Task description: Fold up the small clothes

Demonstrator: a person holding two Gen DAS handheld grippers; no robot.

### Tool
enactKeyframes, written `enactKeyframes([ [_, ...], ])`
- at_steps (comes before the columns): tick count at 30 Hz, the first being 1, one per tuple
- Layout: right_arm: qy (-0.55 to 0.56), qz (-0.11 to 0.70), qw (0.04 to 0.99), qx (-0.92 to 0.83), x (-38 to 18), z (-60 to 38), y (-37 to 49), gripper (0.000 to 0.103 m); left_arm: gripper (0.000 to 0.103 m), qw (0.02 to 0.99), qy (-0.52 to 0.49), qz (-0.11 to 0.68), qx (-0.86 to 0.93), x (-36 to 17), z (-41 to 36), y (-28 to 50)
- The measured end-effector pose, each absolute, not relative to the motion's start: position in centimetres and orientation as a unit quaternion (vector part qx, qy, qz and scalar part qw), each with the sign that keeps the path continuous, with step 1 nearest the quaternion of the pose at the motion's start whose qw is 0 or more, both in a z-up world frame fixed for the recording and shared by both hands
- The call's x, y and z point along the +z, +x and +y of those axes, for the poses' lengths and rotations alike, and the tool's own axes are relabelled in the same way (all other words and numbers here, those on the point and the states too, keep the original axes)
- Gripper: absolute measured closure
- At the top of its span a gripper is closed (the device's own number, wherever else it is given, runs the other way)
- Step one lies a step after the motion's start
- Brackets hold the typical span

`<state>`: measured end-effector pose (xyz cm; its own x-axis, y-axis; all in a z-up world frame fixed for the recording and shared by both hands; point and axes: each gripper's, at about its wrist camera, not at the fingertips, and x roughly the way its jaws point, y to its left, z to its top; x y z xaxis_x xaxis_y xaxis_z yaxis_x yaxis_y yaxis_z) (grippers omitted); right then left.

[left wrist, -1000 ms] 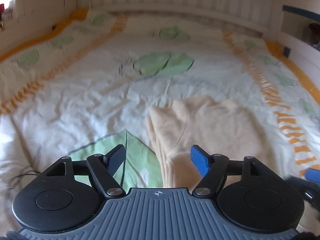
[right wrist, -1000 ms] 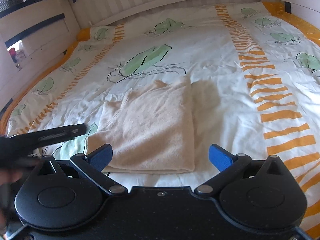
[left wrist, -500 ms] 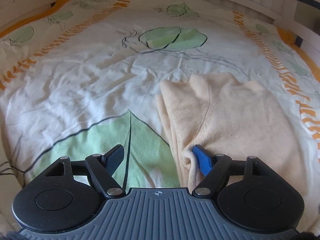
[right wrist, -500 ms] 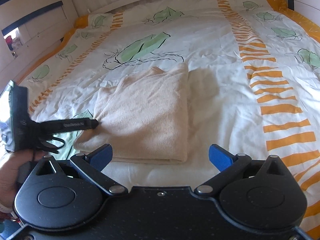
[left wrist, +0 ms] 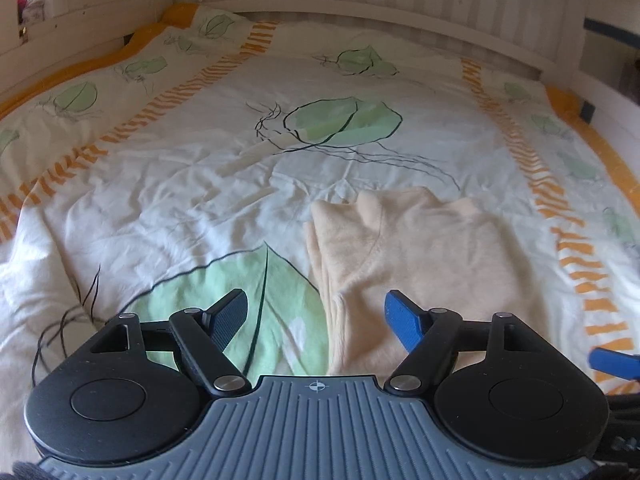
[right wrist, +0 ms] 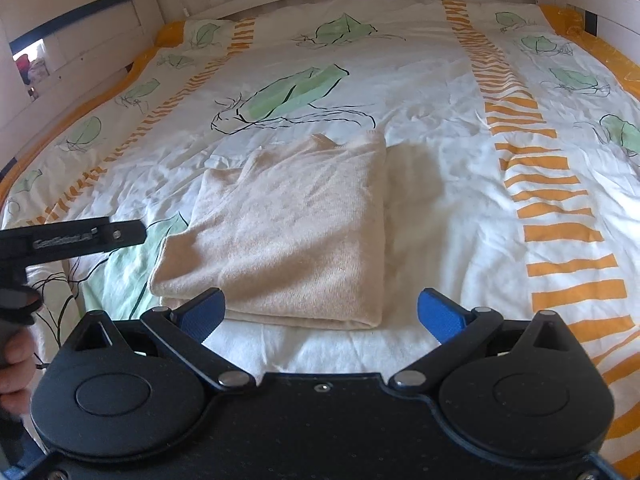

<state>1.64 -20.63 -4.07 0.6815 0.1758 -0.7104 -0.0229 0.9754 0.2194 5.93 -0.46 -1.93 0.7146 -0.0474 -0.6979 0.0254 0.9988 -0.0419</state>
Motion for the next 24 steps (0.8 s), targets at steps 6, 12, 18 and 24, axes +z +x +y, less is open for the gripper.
enactKeyframes([
  [6,0.1,0.39,0.914,0.055,-3.5,-20.8,1.1,0.001,0.028,0.925,-0.021,0.378,-0.01,-1.0,0.2,4.3],
  [12,0.103,0.389,0.914,0.06,-3.1,-20.5,0.7,0.001,0.028,0.915,0.011,0.403,-0.016,-1.2,-0.5,3.1],
  [18,0.094,0.387,0.916,0.059,-2.5,-20.2,-0.2,0.001,0.028,0.91,0.034,0.413,-0.011,-1.6,-1.6,1.9],
  [24,0.099,0.381,0.917,0.06,-1.9,-20.4,-0.8,0.001,0.028,0.902,0.043,0.428,-0.026,-2.1,-2.6,1.5],
])
